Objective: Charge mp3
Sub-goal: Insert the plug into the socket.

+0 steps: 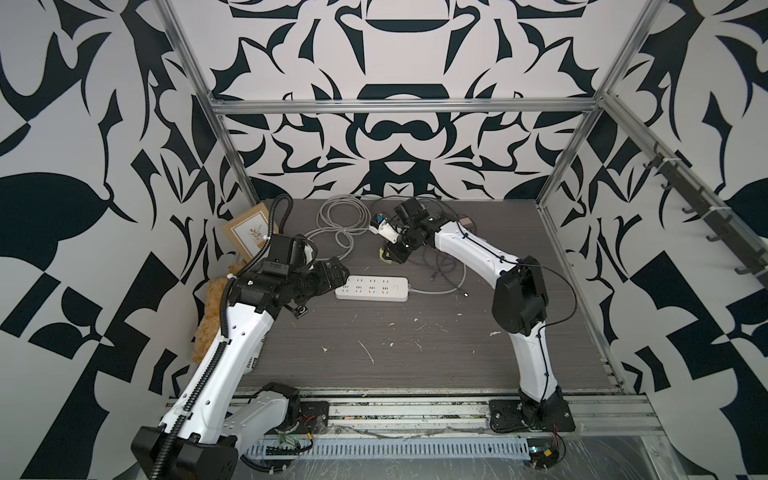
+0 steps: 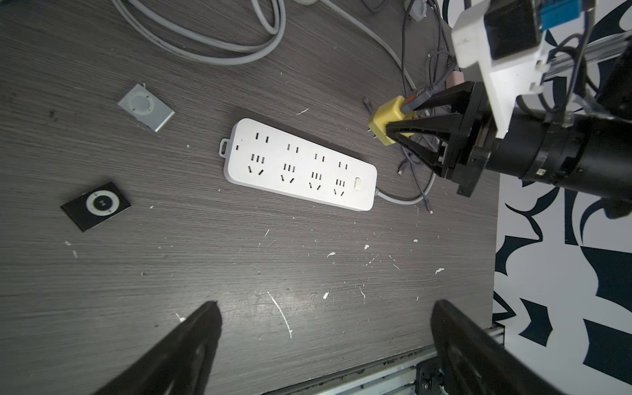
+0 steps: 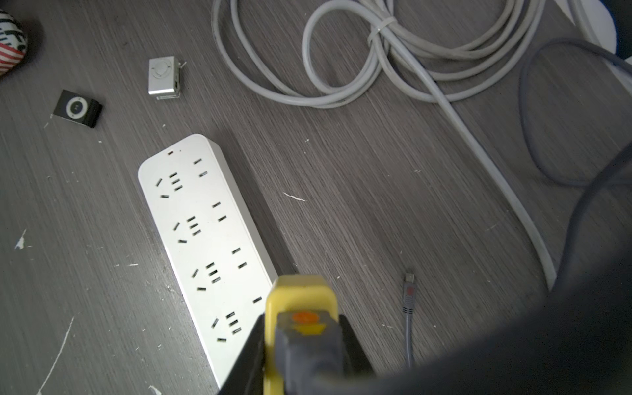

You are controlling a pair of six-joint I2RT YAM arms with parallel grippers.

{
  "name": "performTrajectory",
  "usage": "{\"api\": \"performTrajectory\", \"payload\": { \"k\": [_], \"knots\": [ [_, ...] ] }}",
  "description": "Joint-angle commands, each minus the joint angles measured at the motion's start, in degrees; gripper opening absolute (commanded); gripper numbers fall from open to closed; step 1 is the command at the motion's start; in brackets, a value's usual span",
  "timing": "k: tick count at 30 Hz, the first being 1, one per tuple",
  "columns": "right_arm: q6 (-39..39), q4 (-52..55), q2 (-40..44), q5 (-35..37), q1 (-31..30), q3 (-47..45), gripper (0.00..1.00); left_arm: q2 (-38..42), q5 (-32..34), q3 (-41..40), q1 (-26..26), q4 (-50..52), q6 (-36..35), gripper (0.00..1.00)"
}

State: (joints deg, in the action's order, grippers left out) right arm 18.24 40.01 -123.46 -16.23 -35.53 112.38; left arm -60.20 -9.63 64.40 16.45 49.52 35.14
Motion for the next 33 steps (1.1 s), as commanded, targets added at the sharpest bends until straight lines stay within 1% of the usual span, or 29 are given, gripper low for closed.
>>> {"api": "performTrajectory", "payload": {
  "k": [1, 5, 7, 13, 16, 20, 33],
  "knots": [
    [0.92, -1.48, 2.70, -2.08, 0.04, 0.54, 0.00, 0.75, 1.95, -1.72, -0.44, 3.18, 0.81, 1.00],
    [1.34, -2.70, 4.70, -3.91, -0.91, -4.14, 0.00, 0.05, 1.45, -2.48, -0.78, 2.66, 0.40, 0.99],
    [1.71, -3.58, 6.29, -2.87, -1.38, -7.92, 0.00, -0.30, 1.28, -2.68, -0.88, 2.43, 0.07, 1.00],
    [1.72, -6.53, 9.11, -0.76, -3.15, -14.97, 0.00, -0.44, 1.03, -3.45, -1.15, 1.39, -0.49, 0.99],
    [0.74, -8.63, 9.72, -0.80, -3.83, -17.54, 0.00, -0.44, 1.01, -3.92, -1.24, 0.92, -0.59, 0.99],
    [-0.13, -11.20, 9.99, -1.26, -4.49, -19.51, 0.00, -0.44, 0.78, -4.43, -1.32, 0.33, -0.72, 1.00],
    [0.45, -13.21, 8.58, -2.36, -4.81, -21.65, 0.00, 0.68, 1.15, -5.21, -1.74, 0.27, -1.85, 0.99]
  ]
}}
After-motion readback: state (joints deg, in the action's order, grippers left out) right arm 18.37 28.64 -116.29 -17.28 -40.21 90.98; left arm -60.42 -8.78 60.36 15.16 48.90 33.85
